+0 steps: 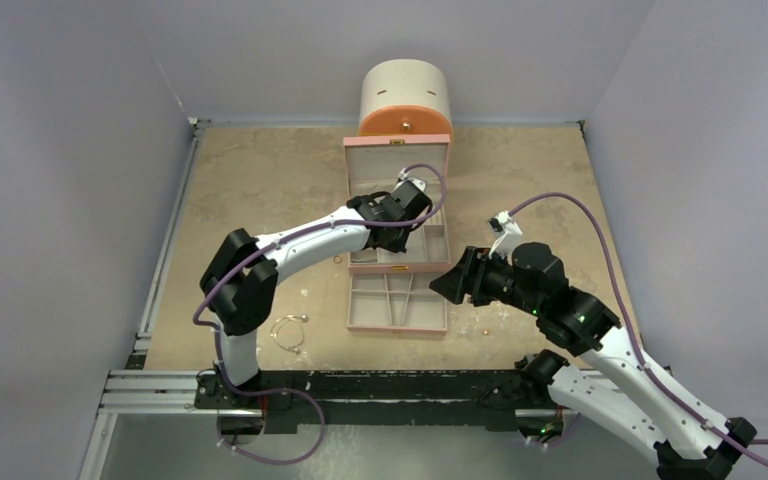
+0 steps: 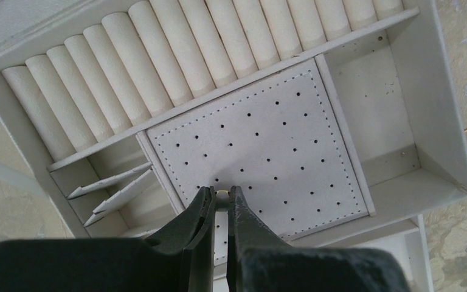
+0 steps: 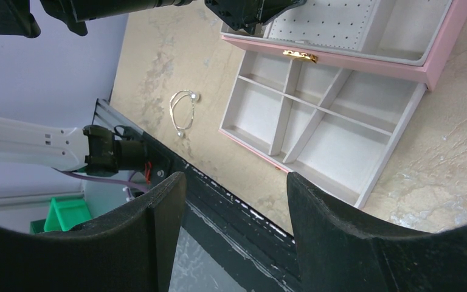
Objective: Organize the mixed jewelry
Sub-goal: Place the jewelry in the jewelry box.
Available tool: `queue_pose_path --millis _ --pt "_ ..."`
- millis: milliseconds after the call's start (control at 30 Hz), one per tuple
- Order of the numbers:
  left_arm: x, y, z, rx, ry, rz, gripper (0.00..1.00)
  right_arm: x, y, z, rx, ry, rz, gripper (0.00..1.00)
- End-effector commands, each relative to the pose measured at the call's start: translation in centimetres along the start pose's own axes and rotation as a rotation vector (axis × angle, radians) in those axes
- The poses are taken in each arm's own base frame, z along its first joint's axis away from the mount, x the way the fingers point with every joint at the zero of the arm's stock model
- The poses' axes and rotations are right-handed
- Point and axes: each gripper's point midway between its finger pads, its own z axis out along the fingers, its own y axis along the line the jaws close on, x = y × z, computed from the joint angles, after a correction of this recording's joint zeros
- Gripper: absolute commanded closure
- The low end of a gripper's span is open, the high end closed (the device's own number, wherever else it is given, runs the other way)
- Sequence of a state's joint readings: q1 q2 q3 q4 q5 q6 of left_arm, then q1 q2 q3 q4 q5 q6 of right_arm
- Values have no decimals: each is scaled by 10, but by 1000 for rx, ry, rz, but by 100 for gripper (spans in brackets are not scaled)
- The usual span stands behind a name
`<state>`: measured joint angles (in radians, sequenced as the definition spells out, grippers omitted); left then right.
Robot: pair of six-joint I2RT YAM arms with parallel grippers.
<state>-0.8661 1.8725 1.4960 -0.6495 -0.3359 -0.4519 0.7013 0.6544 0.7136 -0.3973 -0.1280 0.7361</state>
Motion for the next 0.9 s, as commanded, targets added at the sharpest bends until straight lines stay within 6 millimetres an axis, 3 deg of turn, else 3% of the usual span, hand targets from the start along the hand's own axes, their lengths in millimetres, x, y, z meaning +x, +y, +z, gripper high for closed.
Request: queue_pose_path --millis 0,867 --pt "-4 -1 0 7 -5 5 100 -5 10 1 -43 -15 -18 35" --pt "0 14 8 -88 7 21 100 -4 8 0 -39 -15 -14 35"
